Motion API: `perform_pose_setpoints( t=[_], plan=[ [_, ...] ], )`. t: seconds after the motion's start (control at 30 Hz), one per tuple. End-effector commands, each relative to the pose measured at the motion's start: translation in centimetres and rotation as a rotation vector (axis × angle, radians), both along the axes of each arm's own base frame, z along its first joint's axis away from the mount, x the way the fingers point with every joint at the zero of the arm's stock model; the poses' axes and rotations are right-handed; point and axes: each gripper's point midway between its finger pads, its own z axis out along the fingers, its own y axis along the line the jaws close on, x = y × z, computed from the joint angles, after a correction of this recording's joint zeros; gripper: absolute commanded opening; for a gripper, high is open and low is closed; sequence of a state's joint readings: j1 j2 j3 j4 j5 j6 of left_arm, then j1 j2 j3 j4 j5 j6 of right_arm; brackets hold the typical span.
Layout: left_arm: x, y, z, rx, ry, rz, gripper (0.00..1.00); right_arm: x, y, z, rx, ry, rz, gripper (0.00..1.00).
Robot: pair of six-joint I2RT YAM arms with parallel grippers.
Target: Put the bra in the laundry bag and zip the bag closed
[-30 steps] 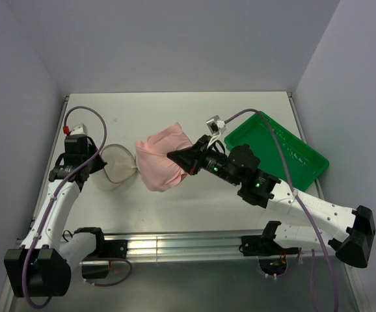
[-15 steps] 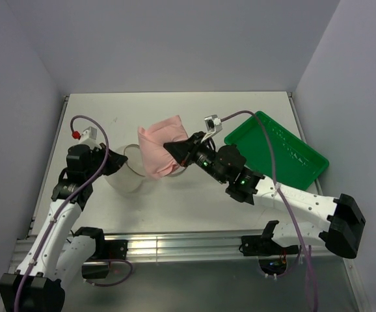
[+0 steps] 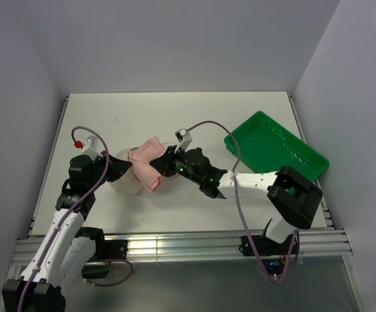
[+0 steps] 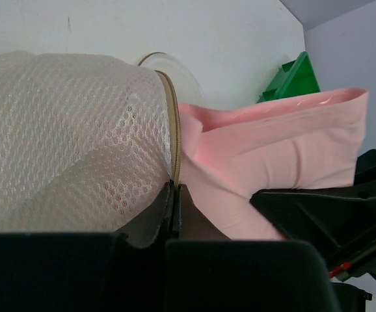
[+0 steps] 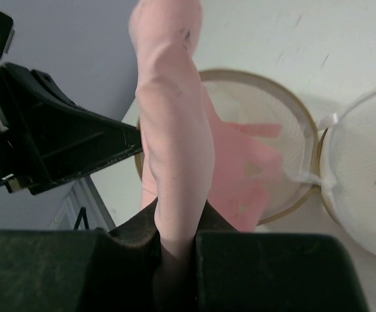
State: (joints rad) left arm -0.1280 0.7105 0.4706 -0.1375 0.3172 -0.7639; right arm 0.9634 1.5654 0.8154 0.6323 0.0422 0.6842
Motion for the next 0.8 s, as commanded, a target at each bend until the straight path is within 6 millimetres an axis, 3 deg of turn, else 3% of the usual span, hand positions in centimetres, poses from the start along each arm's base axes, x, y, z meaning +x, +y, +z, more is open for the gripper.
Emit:
perform_pose_setpoints(
  t=[0.0,0.17,0.2,0.23,0.27,0.43,0.63,0.73,0.77],
  plan=[
    [0.3,-0.5,1.6,-0.036,-0.076,-0.018,0.00,-0.7,2.4,3.4,0.129,-0.059,0.102,0.00],
    [0.2,-1.0,2.6,-0.062,-0.121,-0.038,0.00,-1.2,4.6,0.8,0.104,0.007,0.181,0.00],
    [0.0,-1.4,2.8,-0.078,-0.134,-0.066,0.00,-1.4,5.2,-0.9,0.073,0.039,0.189,0.00],
    [-0.1,-1.7,2.7,-0.090,-0.130,-0.083,0.00,-1.3,6.0,-0.5,0.082,0.037,0.200,0.00],
    [-0.2,-2.1,2.6,-0.098,-0.132,-0.102,0.00,-1.1,6.7,-1.9,0.062,0.064,0.205,0.00],
    [-1.3,-3.4,2.1,-0.125,-0.115,-0.157,0.00,0.0,7.7,-3.3,0.036,0.119,0.176,0.00],
    [-3.5,-5.4,1.9,-0.204,-0.108,-0.229,0.00,1.7,5.3,-4.7,0.056,0.226,0.011,0.00],
    [-4.3,-5.9,1.2,-0.229,-0.095,-0.245,0.00,1.7,3.8,-4.4,0.153,0.303,-0.091,0.00],
    [-4.5,-5.9,0.7,-0.228,-0.089,-0.244,0.00,1.5,3.6,-3.3,0.214,0.325,-0.106,0.00]
  ],
)
